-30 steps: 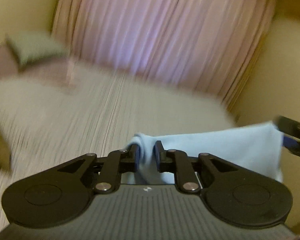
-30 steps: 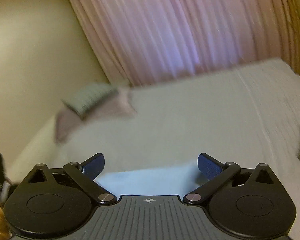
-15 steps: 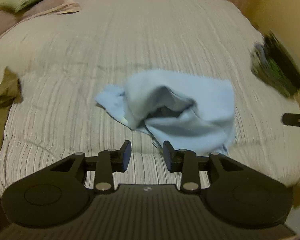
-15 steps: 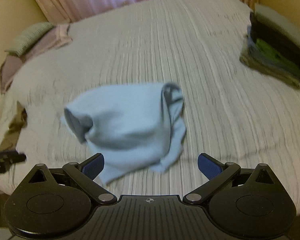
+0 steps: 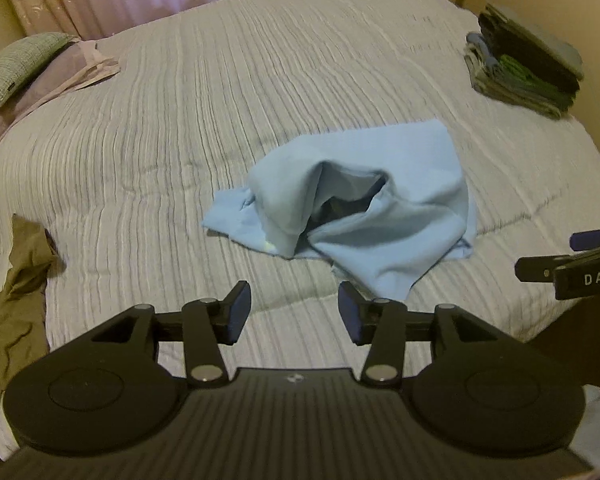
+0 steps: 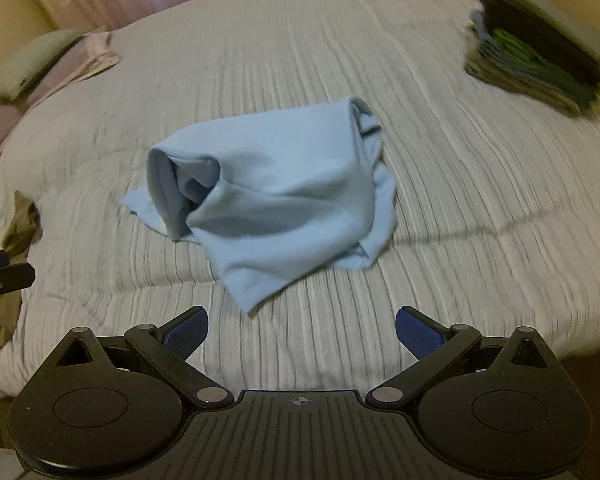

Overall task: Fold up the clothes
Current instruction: 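Move both tools over the bunched sweatshirt toward its hem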

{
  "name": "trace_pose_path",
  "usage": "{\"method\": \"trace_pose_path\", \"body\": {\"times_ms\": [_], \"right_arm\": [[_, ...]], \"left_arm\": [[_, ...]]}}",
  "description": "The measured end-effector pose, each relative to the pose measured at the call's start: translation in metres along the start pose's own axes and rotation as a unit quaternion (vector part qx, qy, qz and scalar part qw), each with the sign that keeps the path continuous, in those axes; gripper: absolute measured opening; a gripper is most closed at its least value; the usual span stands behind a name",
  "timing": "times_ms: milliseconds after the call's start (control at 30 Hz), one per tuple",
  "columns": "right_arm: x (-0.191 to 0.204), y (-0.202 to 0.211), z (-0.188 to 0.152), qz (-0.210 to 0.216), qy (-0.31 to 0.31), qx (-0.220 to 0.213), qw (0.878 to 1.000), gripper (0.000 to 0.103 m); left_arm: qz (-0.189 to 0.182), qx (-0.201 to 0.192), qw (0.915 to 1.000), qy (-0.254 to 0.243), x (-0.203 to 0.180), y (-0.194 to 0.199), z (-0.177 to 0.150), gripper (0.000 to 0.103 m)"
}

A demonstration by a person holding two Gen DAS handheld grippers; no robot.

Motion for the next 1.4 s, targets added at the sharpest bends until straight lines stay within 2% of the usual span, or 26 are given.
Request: {"method": "trace_pose_path", "body": {"times_ms": [333, 633, 900, 1167, 1267, 1400], "right_arm": [[-0.001, 0.017, -0.037, -0.037, -0.075, -0.001, 0.997, 0.102], [-0.027, 0.012, -0.021, -0.038, -0.063, 0.003, 0.997, 0.102], [-0.085, 0.005, 0.013, -0.024, -0.036, -0.010, 0.999, 0.102], [-0.139, -0.013, 0.035, -0.006, -0.014, -0.004, 1.000, 0.102], [-0.161, -0.018, 0.036, -0.006, -0.027, -0.001, 1.000, 0.102], [-0.191, -0.023, 0.033, -0.016, -0.050, 0.006, 0.999, 0.102]], "left_arm": [[-0.039, 0.012, 0.9966, -0.071, 0.004, -0.006, -0.006, 0.045], [-0.054, 0.026, 0.9943, -0.088, -0.022, -0.018, -0.002, 0.047], [-0.057, 0.027, 0.9950, -0.078, -0.061, -0.038, 0.011, 0.048], [-0.027, 0.022, 0.9966, -0.075, -0.110, -0.071, 0.011, 0.048], [-0.019, 0.025, 0.9944, -0.101, -0.131, -0.084, 0.003, 0.048], [-0.007, 0.020, 0.9864, -0.163, -0.158, -0.105, -0.013, 0.048]]}}
Point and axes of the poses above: each gripper's, at about its wrist camera, not at the fingertips, and y roughly against the way its jaws point, x to its left, z to its top, the point moved 2 cm from there along -y, roughly the way its jaws point, and after that the axes turned 8 degrees about y, right-handed, at the moved point
